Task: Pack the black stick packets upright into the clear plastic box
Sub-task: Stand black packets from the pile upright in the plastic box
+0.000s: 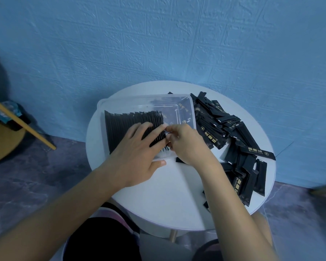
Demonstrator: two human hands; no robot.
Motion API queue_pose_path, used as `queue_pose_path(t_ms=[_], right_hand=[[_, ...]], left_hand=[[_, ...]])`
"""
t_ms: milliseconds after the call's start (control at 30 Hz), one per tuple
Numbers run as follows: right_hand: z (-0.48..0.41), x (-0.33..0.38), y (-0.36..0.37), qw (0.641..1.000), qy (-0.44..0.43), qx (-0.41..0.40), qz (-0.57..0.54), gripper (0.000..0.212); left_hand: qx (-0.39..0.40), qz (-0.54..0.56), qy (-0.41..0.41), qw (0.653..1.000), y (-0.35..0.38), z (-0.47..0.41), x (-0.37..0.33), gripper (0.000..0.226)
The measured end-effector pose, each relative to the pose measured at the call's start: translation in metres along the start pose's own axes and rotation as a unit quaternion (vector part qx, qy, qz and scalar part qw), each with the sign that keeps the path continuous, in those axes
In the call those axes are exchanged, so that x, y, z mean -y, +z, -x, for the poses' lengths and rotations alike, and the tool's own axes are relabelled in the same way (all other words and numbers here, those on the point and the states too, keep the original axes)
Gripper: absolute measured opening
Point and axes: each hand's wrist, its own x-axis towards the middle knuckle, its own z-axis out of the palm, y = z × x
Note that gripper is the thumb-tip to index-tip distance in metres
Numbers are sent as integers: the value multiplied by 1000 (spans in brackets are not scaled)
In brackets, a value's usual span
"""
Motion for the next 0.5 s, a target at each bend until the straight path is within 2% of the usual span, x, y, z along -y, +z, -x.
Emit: queue_pose_path(t_ms=[200,333,433,500], right_hand=[[2,-5,-1,1000,-3,-6,-16,31],[6,-18,-8,988,-28,-55,-138,18],[12,-25,-26,961,-19,-104,-256,23],[13,-33,-39,951,-1,-153,-270,18]], left_hand=[[1,7,1,1000,1,2,3,62],[5,16,-6,1000,1,2,4,61],[-1,22,-8,1000,2,2,4,60],[1,26,-10,1000,3,1,4,61]])
